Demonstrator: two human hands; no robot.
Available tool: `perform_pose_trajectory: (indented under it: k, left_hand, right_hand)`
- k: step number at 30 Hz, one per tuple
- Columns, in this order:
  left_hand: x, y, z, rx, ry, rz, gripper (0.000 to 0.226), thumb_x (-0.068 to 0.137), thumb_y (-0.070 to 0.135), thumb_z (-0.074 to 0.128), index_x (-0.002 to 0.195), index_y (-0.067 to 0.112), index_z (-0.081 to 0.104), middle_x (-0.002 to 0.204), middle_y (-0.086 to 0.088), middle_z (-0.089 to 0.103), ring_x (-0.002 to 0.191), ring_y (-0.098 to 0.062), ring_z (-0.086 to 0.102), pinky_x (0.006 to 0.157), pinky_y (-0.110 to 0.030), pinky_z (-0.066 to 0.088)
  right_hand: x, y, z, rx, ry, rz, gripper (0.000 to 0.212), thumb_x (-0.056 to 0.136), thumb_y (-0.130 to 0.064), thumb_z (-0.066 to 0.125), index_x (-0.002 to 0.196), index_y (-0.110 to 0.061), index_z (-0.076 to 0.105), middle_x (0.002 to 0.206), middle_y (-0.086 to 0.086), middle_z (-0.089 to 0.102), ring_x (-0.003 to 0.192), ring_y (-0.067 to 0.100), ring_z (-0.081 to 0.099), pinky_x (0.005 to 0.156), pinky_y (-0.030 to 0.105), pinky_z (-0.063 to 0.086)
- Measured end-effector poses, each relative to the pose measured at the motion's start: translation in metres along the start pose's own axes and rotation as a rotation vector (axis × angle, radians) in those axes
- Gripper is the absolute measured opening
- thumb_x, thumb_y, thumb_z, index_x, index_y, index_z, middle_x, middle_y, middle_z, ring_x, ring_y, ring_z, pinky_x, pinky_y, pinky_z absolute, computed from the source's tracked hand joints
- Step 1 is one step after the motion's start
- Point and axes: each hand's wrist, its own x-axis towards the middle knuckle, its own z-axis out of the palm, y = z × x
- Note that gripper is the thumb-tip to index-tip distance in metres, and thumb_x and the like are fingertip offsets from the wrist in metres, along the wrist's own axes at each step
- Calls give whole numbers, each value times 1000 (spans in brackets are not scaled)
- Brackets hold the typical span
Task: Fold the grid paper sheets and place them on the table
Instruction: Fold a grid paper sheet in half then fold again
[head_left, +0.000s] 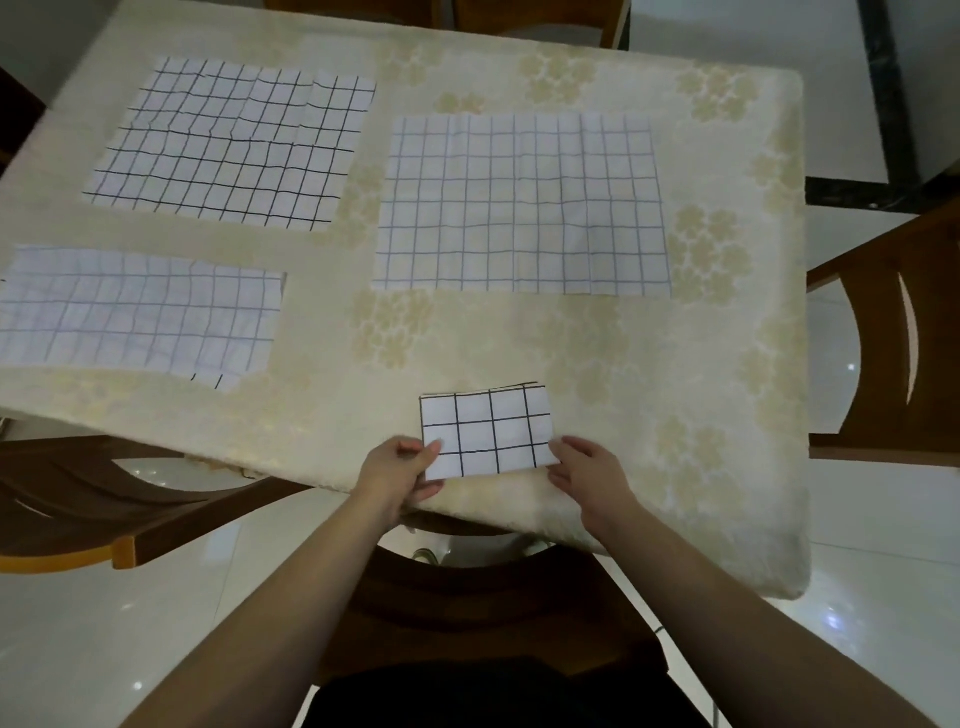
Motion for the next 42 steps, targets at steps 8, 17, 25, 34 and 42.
perform_pose_trajectory:
  k: [8,17,25,34,42]
  left_hand:
    - [-8,2,-13,275,74,216,18,87,20,73,98,7,68,89,-4,69,81,-21,64,59,-28,53]
    - [-50,16,-48,118,-163,383,14,93,9,63,106,14,66,63,1,37,59,-9,45,55,-20,41]
    - [-68,25,-86,97,-354,344,24,94,30,62,114,18,65,87,-10,56,77,-20,52,69,-31,48]
    - [-76,23,-105,298,-457,407,26,86,43,69,104,24,71,104,-3,74,101,-26,69,87,-51,57]
    - [-115,17,-70,420,-605,468,11,93,22,64,100,16,70,90,-3,76,82,-20,74,72,-35,59]
  right_hand:
    - [0,-9,14,-152,-70,-63,20,87,-16,72,107,-10,70,90,6,67,83,18,61,79,33,57]
    - [-40,-9,16,12,-240,-169,29,91,-11,65,119,-11,58,109,13,71,97,27,70,79,39,59]
    - [-104,6,26,-96,-154,-371,28,80,-35,73,101,-16,76,104,23,71,94,31,70,90,47,54]
    - [-178,61,29,136,-10,-376,22,90,-15,67,110,-6,71,104,16,74,99,33,70,88,43,56]
    - [-218,99,-8,258,183,-387,19,91,-9,64,108,-6,72,99,10,76,90,25,73,77,33,60]
